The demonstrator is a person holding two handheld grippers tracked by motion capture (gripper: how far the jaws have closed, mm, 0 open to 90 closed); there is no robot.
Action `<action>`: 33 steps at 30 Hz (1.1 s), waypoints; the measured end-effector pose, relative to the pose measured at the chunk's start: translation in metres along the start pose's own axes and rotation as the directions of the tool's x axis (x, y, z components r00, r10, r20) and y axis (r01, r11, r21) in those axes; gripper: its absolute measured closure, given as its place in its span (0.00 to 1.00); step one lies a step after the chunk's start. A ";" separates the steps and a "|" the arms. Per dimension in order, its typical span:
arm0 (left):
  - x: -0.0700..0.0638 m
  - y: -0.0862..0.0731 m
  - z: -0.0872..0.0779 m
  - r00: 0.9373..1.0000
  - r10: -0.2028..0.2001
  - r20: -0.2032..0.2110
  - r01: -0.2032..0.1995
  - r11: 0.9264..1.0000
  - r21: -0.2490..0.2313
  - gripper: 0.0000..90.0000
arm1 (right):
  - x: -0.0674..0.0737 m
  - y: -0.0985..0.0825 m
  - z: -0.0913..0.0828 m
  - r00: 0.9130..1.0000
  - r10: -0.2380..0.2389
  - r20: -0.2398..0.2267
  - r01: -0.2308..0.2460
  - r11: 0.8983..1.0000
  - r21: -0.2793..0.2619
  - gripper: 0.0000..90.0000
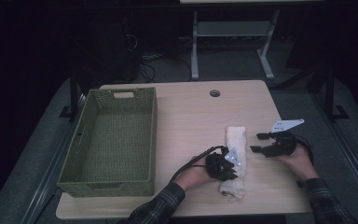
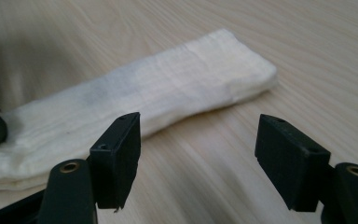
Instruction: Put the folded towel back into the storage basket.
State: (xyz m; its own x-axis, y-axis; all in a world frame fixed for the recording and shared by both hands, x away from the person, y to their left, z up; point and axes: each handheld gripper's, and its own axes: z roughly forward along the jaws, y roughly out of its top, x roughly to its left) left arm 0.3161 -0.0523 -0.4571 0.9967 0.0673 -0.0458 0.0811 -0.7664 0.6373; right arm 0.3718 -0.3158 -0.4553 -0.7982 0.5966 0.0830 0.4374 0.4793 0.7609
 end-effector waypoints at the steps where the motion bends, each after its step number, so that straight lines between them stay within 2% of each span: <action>1: 0.000 -0.001 -0.002 1.000 -0.001 -0.001 0.001 1.000 -0.002 0.90 | 0.000 0.002 0.000 1.000 -0.014 -0.007 0.014 1.000 -0.007 0.35; 4: -0.002 -0.003 -0.009 1.000 -0.024 -0.001 0.024 1.000 -0.014 0.90 | 0.000 0.006 -0.001 0.999 -0.043 -0.029 0.041 0.998 -0.049 0.37; 6: -0.004 -0.006 -0.014 0.999 -0.034 -0.003 0.034 0.999 -0.019 0.90 | -0.001 0.009 -0.001 0.998 -0.047 -0.038 0.044 0.996 -0.077 0.37; 8: -0.007 -0.009 -0.018 0.999 -0.044 -0.002 0.044 0.999 -0.022 0.90 | -0.002 0.010 0.000 0.997 -0.064 -0.041 0.059 0.992 -0.116 0.36; 10: -0.011 -0.012 -0.022 0.999 -0.050 -0.012 0.050 0.999 -0.021 0.90 | -0.004 0.012 0.003 0.996 -0.073 -0.060 0.066 0.991 -0.120 0.35; 12: -0.014 -0.014 -0.026 0.998 -0.055 -0.015 0.054 0.998 -0.022 0.90 | -0.005 0.015 0.009 0.993 -0.067 -0.101 0.059 0.995 -0.085 0.34; 14: -0.016 -0.016 -0.028 0.998 -0.062 -0.015 0.062 0.998 -0.021 0.90 | -0.006 0.021 0.016 0.988 -0.073 -0.133 0.072 0.997 -0.012 0.32; 19: -0.022 -0.021 -0.034 0.997 -0.079 -0.011 0.079 0.997 -0.025 0.90 | -0.005 0.037 0.035 0.983 -0.088 -0.159 0.100 0.992 0.072 0.33; 22: -0.026 -0.024 -0.038 0.996 -0.091 -0.005 0.090 0.995 -0.035 0.90 | -0.005 0.046 0.043 0.979 -0.092 -0.181 0.110 0.990 0.092 0.33; 26: -0.034 -0.026 -0.042 0.995 -0.102 0.013 0.102 0.994 -0.045 0.90 | -0.005 0.056 0.057 0.975 -0.118 -0.189 0.140 0.984 0.107 0.39; 33: -0.040 -0.023 -0.040 0.997 -0.073 0.021 0.074 0.996 -0.048 0.90 | -0.008 0.055 0.077 0.963 -0.145 -0.227 0.179 0.974 0.137 0.43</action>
State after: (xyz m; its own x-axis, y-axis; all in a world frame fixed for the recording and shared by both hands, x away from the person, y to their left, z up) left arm 0.2739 -0.0116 -0.4393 0.9880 0.1099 -0.1086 0.1544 -0.7278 0.6681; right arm 0.4342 -0.2447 -0.4634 -0.9263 0.3588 0.1153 0.3396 0.6618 0.6683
